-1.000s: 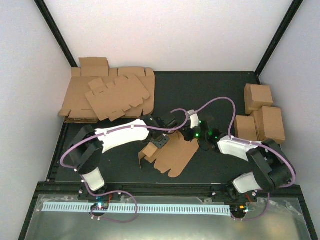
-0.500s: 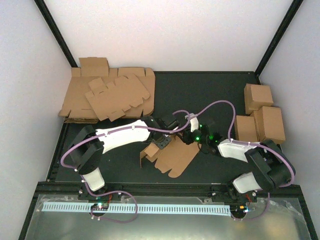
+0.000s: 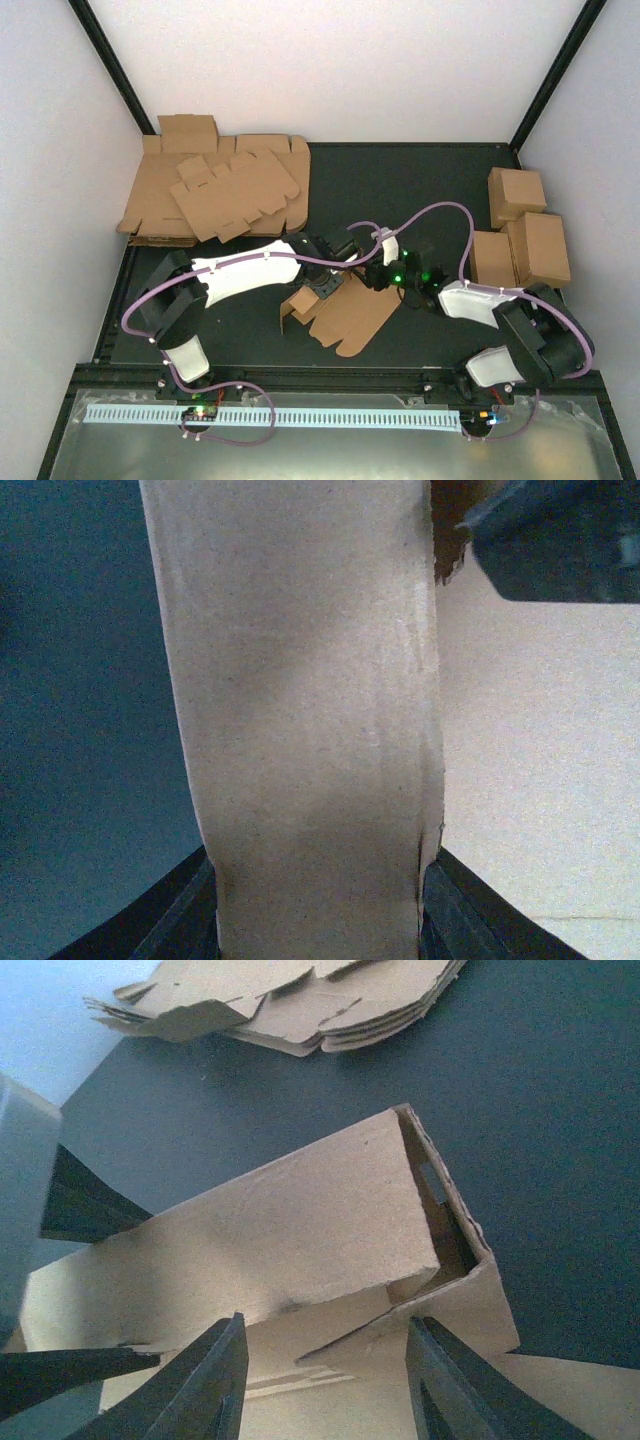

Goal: Fold the paper box

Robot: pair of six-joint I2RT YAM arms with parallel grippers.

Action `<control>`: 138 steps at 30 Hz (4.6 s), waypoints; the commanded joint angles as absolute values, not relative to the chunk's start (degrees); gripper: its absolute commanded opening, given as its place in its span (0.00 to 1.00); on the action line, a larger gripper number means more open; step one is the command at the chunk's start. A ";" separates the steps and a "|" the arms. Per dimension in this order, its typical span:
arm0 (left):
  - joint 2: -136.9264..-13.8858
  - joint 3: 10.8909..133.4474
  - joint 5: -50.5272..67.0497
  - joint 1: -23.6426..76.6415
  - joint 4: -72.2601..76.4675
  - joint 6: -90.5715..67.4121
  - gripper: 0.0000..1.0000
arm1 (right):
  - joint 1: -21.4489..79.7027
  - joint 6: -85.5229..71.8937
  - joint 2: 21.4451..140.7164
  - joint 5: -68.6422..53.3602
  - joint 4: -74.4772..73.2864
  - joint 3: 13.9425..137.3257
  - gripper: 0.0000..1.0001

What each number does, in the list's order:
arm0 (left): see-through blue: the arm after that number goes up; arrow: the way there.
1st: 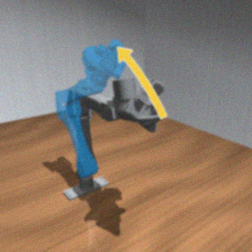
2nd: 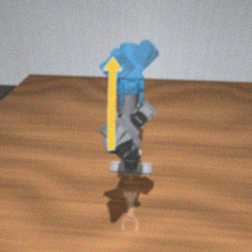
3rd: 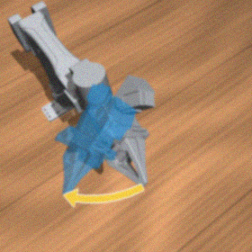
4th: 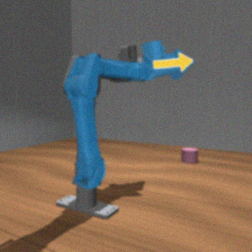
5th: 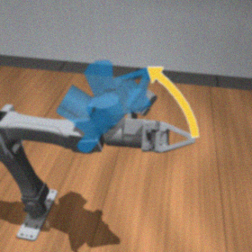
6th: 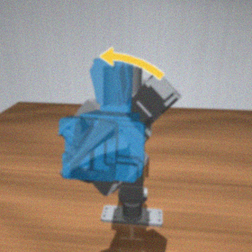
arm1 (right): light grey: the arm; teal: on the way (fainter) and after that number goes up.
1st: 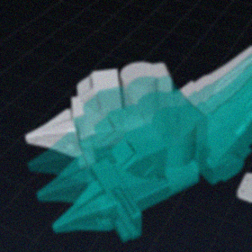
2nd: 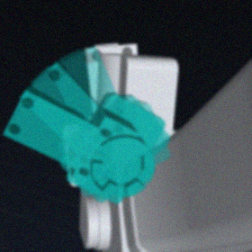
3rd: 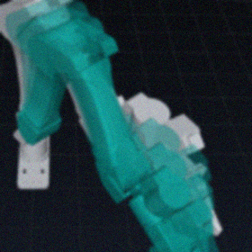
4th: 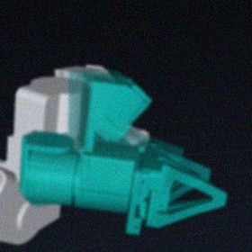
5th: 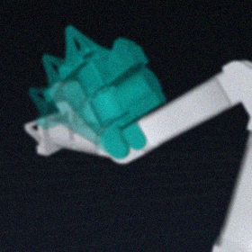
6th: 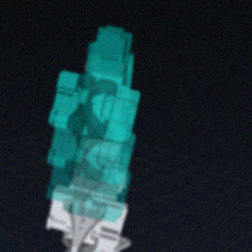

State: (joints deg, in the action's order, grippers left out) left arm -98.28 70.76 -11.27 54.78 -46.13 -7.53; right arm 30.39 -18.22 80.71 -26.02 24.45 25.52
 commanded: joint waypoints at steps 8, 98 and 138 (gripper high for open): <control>-100.26 71.27 -9.29 55.46 -46.24 -6.55 0.43 | 27.26 -18.07 73.41 -27.93 26.49 22.60 0.57; -98.81 73.77 -0.21 55.39 -47.46 -5.47 0.43 | 24.63 -14.96 95.69 -30.35 49.77 23.23 0.68; -95.11 73.29 18.54 48.24 -46.21 -7.01 0.43 | 31.03 -18.24 98.24 -14.67 58.79 22.33 0.34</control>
